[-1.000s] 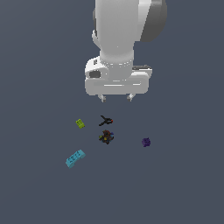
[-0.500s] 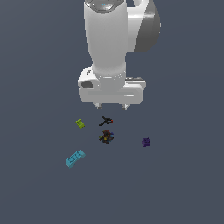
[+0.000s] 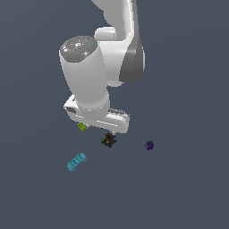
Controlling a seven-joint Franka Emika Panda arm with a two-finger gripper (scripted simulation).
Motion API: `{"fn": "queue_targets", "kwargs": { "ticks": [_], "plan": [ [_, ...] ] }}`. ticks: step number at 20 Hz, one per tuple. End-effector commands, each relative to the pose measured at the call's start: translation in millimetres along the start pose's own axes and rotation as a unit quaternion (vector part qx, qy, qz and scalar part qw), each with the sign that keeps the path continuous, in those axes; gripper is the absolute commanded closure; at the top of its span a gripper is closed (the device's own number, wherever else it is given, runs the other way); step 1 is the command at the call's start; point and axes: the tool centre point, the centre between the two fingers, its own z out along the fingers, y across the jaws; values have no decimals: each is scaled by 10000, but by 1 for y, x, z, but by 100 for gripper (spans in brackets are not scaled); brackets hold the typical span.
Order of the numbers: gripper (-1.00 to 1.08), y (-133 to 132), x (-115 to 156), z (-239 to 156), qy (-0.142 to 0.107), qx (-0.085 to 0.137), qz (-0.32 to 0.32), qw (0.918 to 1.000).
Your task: Pick up a designated object from a clutter of objects.
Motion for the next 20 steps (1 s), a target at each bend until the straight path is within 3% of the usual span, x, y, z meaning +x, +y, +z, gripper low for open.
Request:
{"fn": "queue_targets", "kwargs": {
  "ticks": [1, 10, 20],
  "plan": [
    [-92, 13, 17, 18, 10, -3, 350, 9994],
    [-92, 65, 68, 88, 70, -79, 1537, 9881],
    [-92, 106, 94, 141, 137, -182, 2309, 9727]
  ]
}}
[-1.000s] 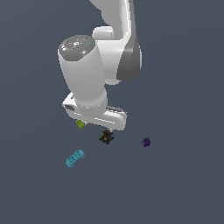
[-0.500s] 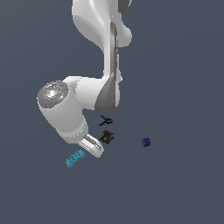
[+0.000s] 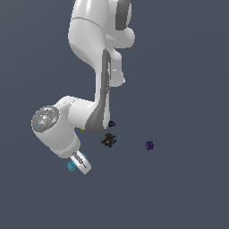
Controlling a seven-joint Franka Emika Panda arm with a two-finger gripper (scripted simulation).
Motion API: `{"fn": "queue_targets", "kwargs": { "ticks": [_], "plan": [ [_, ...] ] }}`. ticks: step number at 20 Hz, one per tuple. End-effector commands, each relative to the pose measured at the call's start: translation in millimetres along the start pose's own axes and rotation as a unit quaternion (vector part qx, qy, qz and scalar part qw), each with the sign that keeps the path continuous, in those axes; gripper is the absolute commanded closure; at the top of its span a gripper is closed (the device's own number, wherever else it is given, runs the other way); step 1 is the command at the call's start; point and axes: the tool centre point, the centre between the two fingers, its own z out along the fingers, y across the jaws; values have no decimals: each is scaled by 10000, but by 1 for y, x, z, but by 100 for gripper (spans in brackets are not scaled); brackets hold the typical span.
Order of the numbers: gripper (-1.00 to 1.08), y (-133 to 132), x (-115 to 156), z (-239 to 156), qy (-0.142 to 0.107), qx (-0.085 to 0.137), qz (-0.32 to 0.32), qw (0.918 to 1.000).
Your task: Pick up a designated object from a clutter of objects.
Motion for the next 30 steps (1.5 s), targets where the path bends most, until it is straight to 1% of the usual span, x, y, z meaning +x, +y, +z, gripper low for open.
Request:
{"fn": "queue_targets", "kwargs": {
  "ticks": [1, 6, 11, 20, 26, 27, 30],
  "plan": [
    [-92, 4, 6, 9, 21, -14, 128, 9999],
    [-92, 8, 11, 17, 35, -31, 239, 9997],
    [-92, 8, 10, 20, 28, -32, 226, 9997],
    [-92, 9, 10, 61, 33, -31, 242, 9997],
    [-92, 8, 12, 68, 33, -31, 242, 9997],
    [108, 8, 12, 68, 33, -31, 242, 9997],
    [108, 8, 12, 68, 33, -31, 242, 9997]
  ]
}}
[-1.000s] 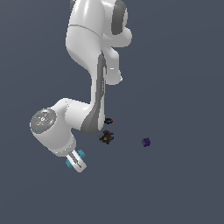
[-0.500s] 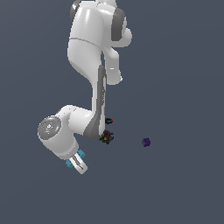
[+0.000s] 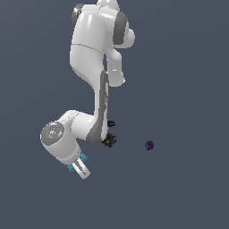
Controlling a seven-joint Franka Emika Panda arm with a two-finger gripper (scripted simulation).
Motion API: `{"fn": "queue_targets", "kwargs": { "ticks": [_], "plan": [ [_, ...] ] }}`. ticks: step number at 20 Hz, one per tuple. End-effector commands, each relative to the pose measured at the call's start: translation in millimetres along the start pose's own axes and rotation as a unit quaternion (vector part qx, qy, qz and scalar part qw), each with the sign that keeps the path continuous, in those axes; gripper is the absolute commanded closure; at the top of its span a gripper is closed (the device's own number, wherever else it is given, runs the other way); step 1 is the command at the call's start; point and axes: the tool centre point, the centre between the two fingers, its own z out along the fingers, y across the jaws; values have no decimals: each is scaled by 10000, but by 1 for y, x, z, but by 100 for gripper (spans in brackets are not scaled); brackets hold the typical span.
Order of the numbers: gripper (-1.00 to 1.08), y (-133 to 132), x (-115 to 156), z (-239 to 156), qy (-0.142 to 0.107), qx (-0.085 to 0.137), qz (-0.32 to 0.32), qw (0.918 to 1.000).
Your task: Pick up a designated object from a clutter of objects.
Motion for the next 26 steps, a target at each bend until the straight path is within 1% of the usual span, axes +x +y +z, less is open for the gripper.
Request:
{"fn": "queue_targets", "kwargs": {
  "ticks": [1, 9, 15, 21, 26],
  "plan": [
    [108, 0, 0, 0, 3, 1, 1, 10000],
    [108, 0, 0, -1, 3, 1, 1, 10000],
    [108, -3, -9, -10, 3, 1, 1, 10000],
    [108, -9, -29, -33, 3, 1, 1, 10000],
    [108, -18, -56, -63, 1, 3, 2, 10000]
  ]
}}
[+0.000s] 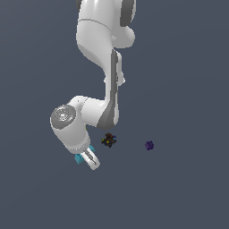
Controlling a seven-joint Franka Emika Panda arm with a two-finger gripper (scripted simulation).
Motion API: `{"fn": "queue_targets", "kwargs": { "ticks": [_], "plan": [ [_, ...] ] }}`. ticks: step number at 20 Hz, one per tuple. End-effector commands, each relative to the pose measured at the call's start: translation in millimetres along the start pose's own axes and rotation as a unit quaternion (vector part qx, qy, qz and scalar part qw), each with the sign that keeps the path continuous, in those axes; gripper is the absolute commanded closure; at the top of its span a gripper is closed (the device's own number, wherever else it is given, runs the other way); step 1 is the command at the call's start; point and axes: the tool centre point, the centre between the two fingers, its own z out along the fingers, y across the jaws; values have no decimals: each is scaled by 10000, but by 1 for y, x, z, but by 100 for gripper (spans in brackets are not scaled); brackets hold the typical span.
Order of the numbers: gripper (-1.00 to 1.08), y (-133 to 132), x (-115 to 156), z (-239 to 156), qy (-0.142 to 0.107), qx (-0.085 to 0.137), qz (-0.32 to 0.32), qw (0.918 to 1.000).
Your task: Pick up a designated object from a clutter of objects.
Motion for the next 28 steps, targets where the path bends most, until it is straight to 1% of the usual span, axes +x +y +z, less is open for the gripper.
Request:
{"fn": "queue_targets", "kwargs": {
  "ticks": [1, 11, 28],
  "plan": [
    [108, -6, -15, -18, 7, 8, -4, 10000],
    [108, -30, -88, -102, 5, 11, -5, 10000],
    [108, -78, -224, -262, 25, -3, -1, 10000]
  ]
}}
